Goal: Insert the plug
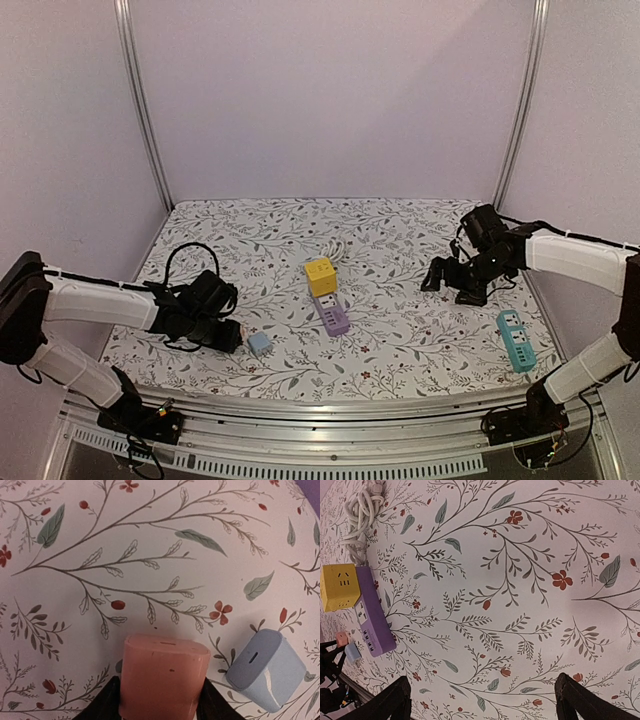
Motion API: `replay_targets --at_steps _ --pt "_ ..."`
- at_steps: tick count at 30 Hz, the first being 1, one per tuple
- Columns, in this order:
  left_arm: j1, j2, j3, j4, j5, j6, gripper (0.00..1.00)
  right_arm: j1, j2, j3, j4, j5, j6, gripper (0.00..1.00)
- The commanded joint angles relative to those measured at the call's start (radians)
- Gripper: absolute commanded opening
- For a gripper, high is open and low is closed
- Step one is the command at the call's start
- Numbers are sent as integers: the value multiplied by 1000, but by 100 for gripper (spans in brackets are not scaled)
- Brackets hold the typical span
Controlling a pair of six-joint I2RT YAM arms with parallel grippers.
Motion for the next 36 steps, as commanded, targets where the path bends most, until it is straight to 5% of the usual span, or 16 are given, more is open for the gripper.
replay_targets --at_steps 1,15,36 --pt "-10 4 14 -26 12 -10 44 -4 -40 -22 -13 19 8 99" --pt "-49 -13 0 -24 -34 -49 54 -5 -16 4 -15 17 -34 99" --pt "-113 53 45 -90 -115 -54 50 -5 -9 -7 -10 11 -39 99"
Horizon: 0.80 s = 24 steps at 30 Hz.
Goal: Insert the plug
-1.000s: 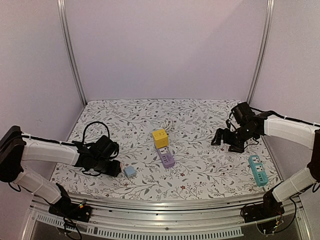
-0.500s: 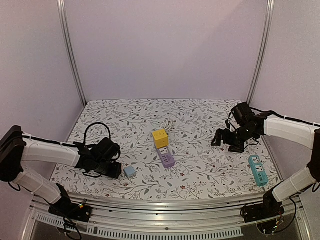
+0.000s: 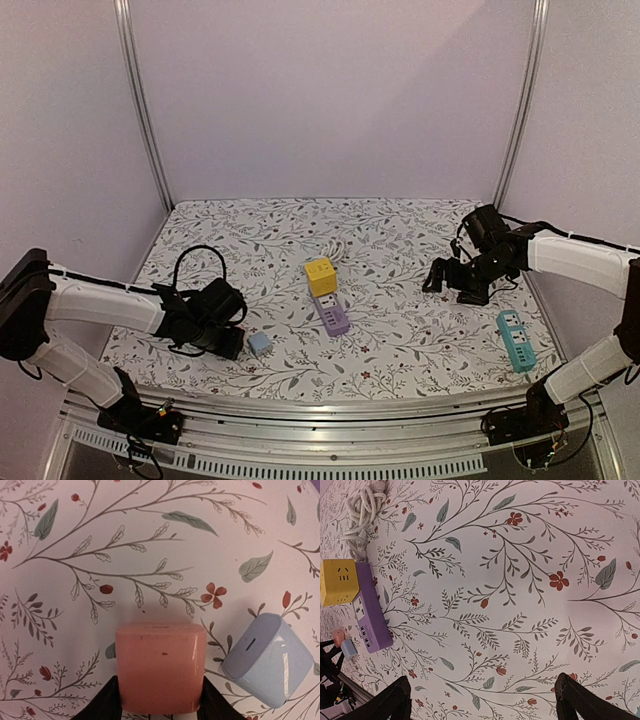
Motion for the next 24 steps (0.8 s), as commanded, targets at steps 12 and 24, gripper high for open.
replay_targets --at_steps 12,24 --pt "-12 25 25 10 -33 15 27 -4 -1 -8 -8 8 -1 99" --pt "-15 -120 124 -120 -5 78 14 -4 -22 9 -14 17 9 99"
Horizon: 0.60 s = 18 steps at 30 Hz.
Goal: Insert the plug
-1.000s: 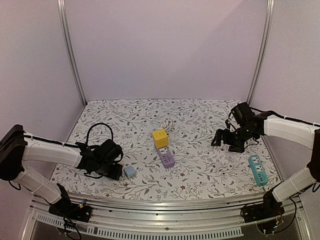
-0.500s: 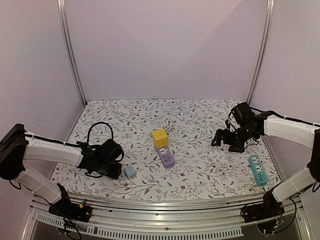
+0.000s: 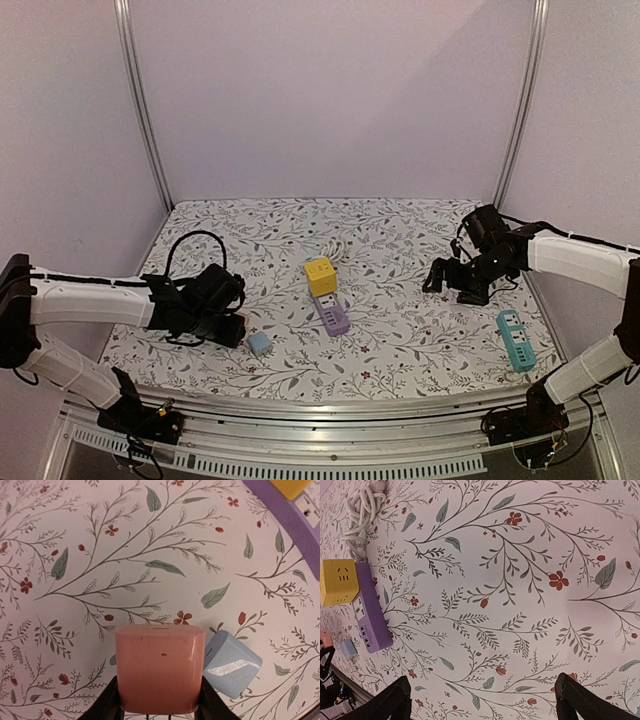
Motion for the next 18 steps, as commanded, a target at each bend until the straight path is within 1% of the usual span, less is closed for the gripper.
replay_targets --at_steps 1,5,8,9,14,18 --pt "-13 -67 80 -90 9 46 12 -3 -25 12 -13 16 11 99" --pt "-23 -93 166 -166 -1 72 10 -3 -27 49 -19 -35 16 99" --pt "-36 -95 246 -194 -5 91 3 -4 -22 91 -24 -85 13 99" --pt "-40 -89 265 -187 -2 95 0 -3 -21 102 -22 -95 12 99" --pt "-94 -24 359 -108 50 185 0 -4 -21 161 -18 -153 1 99" --pt "-146 29 426 13 133 285 0 -3 -8 219 -21 -250 -18 99"
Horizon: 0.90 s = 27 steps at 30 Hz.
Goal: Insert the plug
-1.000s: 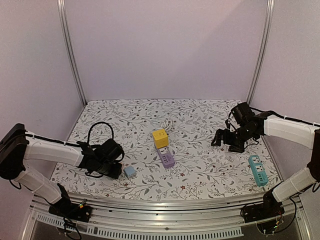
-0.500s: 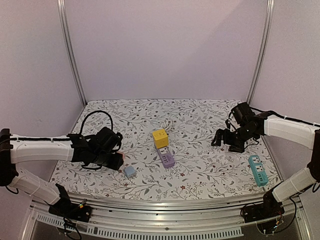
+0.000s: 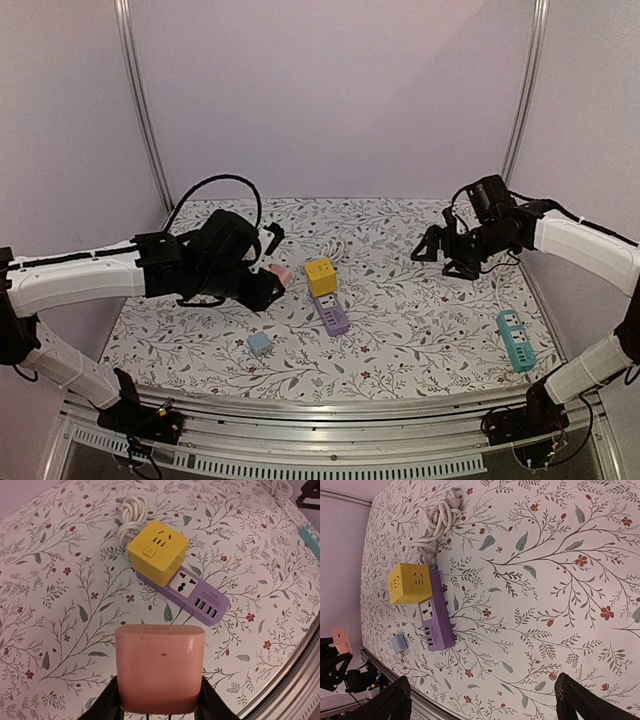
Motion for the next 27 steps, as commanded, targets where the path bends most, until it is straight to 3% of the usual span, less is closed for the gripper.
replay_targets --at_steps 1,6,13,27 --pt "-68 61 74 144 93 136 0 -4 -2 73 -8 -132 -26 99" --pt "-122 149 149 231 143 316 0 -4 15 130 -38 -225 -47 99" --pt "-122 300 304 219 247 358 0 -4 16 146 -66 -374 -74 99" --pt "-127 424 389 305 430 462 0 1 29 124 -15 -664 -124 99"
